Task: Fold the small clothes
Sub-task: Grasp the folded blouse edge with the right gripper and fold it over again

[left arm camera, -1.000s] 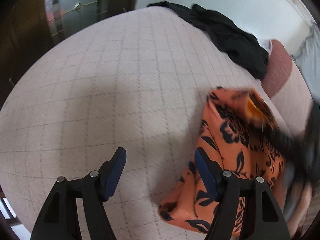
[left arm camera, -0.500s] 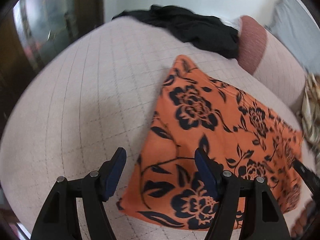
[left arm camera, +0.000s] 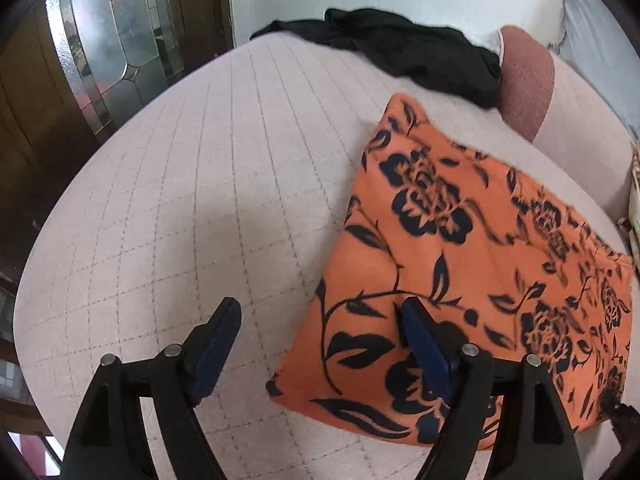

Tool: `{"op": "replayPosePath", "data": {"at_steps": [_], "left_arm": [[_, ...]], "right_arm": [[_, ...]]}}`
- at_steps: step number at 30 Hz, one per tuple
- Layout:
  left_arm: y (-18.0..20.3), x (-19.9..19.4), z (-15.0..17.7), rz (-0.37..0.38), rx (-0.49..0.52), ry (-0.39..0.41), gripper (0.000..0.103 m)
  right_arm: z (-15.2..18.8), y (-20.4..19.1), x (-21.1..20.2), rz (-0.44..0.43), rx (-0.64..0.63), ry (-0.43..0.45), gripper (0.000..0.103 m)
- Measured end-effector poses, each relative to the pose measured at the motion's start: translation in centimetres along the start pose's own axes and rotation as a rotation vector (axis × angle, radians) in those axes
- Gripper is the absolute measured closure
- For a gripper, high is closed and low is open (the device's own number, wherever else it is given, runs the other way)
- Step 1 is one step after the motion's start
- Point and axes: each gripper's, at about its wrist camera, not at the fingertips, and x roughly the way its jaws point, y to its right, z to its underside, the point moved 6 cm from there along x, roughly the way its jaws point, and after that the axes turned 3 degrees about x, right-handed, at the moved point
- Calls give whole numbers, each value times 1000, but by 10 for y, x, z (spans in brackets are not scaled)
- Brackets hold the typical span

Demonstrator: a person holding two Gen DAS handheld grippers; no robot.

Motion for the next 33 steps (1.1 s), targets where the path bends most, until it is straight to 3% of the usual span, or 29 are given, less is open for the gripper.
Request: {"op": "replayPosePath", "data": {"at_steps": [1,3,7,10,15,16,17,18,19,27,30,31,32,33], "left_arm": [[-2,3,4,-1,7,-22,20],[-9,-3,12,19,-26,-16,20],[-32,-33,40,2,-88,37,20],[-33,-47,62,79,-120,46,20],[-11,-53,81,250,-136,5,19],[-4,-50,81,290,-139,-12,19],[4,-47,81,325,-142,-30,19],[13,-41,80,363,-147,-48,19],[17,-36,77,389,-158,-62,18],[15,-15,47,477,-336,0,17],[21,-2,33,553,-386,15,17],[20,0,30,574,-414,27,20],[20,4,26,590,-445,44,36],[19,8,24,585,-458,45,58]], "right_arm": [[2,0,14,-11,8,-38,83],[-1,3,0,-69,70,-11,83],[1,-1,-28,-169,77,45,81],[12,6,-34,-263,146,4,82],[31,10,-47,-300,149,-18,76],[34,9,-44,-320,159,-26,66],[35,11,-44,-336,176,-34,39],[37,14,-42,-370,224,-39,26],[37,19,-44,-391,261,-36,22],[25,41,-7,-462,491,-58,22],[9,34,3,-447,474,14,22],[4,33,5,-451,477,32,22],[0,32,8,-461,488,48,23],[-4,30,12,-469,497,63,23]]}}
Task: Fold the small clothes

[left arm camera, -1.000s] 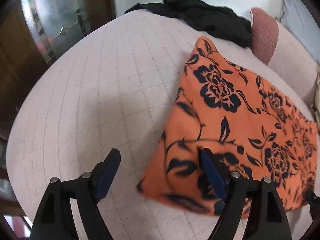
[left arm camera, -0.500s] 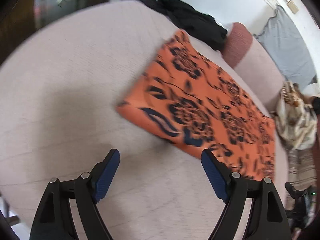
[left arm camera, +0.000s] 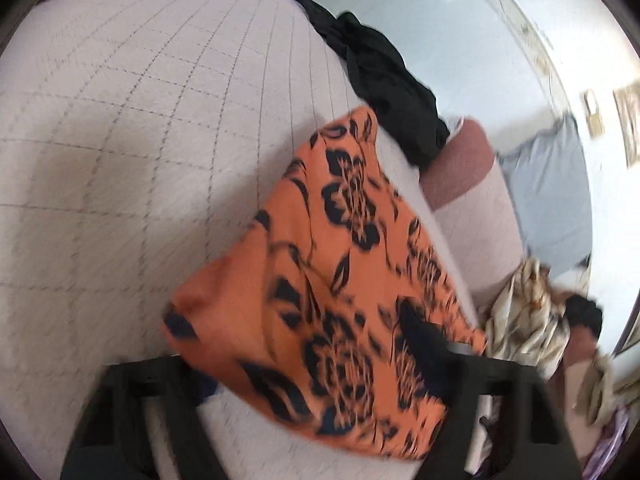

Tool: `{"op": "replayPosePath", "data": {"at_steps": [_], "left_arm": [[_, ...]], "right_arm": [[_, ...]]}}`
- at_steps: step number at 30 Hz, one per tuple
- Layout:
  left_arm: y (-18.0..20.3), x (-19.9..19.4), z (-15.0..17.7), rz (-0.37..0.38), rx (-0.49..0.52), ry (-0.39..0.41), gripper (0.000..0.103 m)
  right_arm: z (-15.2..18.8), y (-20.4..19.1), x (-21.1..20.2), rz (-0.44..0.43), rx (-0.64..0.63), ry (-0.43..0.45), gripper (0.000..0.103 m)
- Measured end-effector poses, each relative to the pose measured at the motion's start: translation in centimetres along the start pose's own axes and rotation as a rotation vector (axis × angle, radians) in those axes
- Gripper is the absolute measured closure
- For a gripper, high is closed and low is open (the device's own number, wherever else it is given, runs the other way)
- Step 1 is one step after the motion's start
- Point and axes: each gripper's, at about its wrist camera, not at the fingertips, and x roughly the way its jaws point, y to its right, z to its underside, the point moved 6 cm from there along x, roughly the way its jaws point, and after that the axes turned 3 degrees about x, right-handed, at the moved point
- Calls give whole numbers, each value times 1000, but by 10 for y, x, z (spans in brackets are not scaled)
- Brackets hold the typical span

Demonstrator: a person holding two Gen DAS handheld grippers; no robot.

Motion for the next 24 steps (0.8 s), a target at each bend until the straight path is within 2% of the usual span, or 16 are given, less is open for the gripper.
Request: {"op": "replayPosePath", "data": {"at_steps": [2,3,6,8,12,18,24], "left_arm": [[-4,6,-2,-44,-6,9,74],[-4,7,-3,-46,-11,17,75],[0,6,-2,-62,2,27,73],[-2,8,-2,-55,-1,26,72],[1,-1,-4,-56,27,54,85],[11,-42,9,-46,112,77,87],[-14,-95,50,-58,135,22,87]], "right_arm": [[-5,-4,5,-13,-9,21,28],[-8,-7,9,-17,-17,30,30],[-14,-11,22,-4,-50,35,46],[-16,-11,31,53,-93,29,82],[-11,-23,24,100,-169,64,85],[18,-54,-26,67,-270,145,87],[54,-33,-88,76,-257,146,87]]}}
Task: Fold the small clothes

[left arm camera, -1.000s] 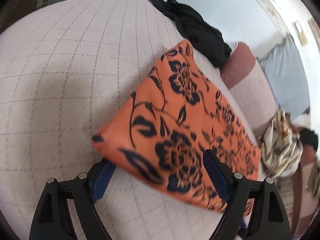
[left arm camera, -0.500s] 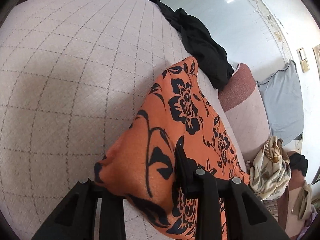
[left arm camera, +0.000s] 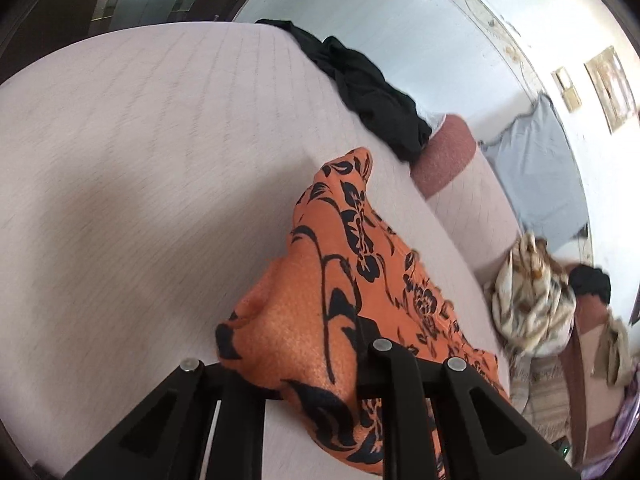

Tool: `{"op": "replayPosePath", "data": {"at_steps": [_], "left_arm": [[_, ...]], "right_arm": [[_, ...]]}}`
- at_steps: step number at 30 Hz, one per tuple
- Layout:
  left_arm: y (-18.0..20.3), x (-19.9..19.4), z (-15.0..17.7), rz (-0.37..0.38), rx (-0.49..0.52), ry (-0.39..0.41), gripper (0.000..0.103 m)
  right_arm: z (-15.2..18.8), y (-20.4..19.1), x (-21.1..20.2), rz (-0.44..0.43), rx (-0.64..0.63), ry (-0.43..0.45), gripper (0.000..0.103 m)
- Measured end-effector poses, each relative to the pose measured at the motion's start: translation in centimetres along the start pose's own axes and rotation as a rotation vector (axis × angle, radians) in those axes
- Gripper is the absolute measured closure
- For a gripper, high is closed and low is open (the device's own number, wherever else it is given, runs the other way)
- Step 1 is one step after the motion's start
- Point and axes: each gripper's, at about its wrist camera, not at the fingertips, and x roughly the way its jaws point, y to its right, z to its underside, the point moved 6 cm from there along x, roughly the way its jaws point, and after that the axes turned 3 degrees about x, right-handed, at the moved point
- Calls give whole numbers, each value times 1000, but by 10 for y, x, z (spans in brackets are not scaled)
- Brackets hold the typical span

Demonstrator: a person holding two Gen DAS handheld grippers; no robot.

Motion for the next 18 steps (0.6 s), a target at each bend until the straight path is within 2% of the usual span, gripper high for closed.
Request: {"op": "replayPosePath", "data": {"at_steps": [2,4,5,6,8,9,11,13,15,16,18], "left_arm": [[-12,-3,20,-52,23,-48,86],[-23,2,32,-85,34,-110,83],[-28,1,32,-75,18,-117,77],[-32,-4,28,-58,-5,-118,76],[-37,-18,18,-53,-10,-93,68],[-42,-32,12,-111,8,-50,67],[-49,-57,3,-232,56,51,67],[-46,-80,-8,-349,132,153,66],[-30,-86,-14,-352,196,186,63],[-21,-83,-14,-345,230,182,61],[3,-68,-7,-338,326,156,57]], "right_arm": [[14,14,-13,17,17,-29,87],[30,38,-14,62,65,-113,83],[36,51,-10,90,105,-171,80],[40,64,-9,107,159,-213,78],[33,72,-20,67,230,-219,69],[27,74,-29,66,235,-194,68],[7,75,-60,84,208,-85,65],[-13,75,-93,171,140,73,64],[-27,65,-119,242,43,210,63],[-28,57,-121,232,3,227,63],[-21,32,-107,211,-101,191,63]]}}
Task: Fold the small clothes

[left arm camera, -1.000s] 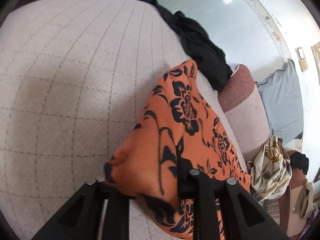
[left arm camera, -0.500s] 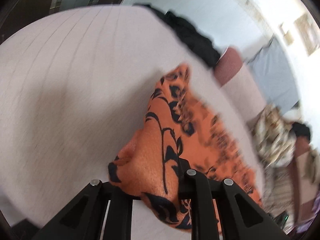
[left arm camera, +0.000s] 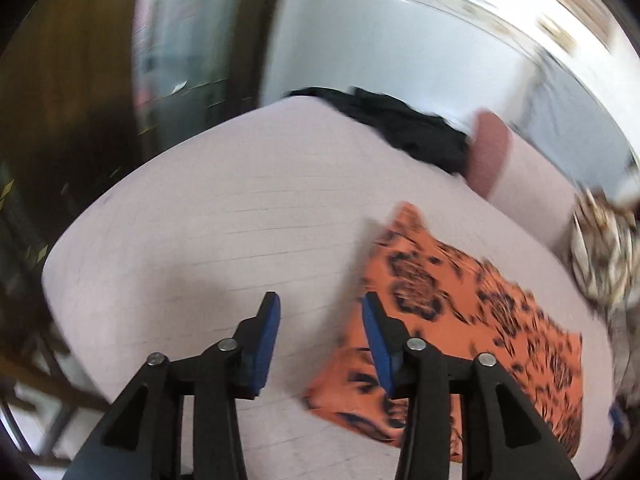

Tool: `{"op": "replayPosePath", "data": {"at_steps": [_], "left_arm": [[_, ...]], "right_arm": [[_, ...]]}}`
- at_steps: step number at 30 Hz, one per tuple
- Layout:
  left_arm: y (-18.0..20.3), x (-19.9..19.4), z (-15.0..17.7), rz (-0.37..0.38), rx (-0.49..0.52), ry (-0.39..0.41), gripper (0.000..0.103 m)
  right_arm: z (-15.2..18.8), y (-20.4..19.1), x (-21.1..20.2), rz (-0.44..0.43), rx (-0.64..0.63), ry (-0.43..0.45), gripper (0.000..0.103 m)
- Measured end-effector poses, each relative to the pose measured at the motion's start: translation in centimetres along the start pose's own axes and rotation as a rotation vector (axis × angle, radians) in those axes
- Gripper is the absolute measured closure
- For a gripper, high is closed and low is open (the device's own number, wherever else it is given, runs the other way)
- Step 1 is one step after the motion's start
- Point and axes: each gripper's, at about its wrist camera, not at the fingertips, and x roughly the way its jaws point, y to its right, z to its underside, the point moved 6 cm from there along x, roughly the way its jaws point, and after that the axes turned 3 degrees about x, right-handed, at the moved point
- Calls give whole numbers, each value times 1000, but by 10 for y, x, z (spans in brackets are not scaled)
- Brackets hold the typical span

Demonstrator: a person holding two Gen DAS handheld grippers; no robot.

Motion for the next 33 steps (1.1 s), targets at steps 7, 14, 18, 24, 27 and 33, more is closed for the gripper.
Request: {"op": "replayPosePath", "data": {"at_steps": [7,14,18,24,27,33], "left_arm": [[58,66,56,-81,290,-211,18],[61,77,54,-125,270,-171,0],[51,87,55,-67,146,-205,0],[55,87,54,-95,169,-165,0],[53,86,55,-85,158,-167,0],[52,87,53,-29,162,-187,0]], "right_arm": [[82,-41,76,76,-277,-346,67],[53,-70,88,46,-336,-266,68],[65,-85,148,23,-331,-488,67],[58,-130,154,-30,-410,-400,64],[80,-156,149,-151,-444,-469,64],[103,-160,155,-111,-522,-479,66]]}}
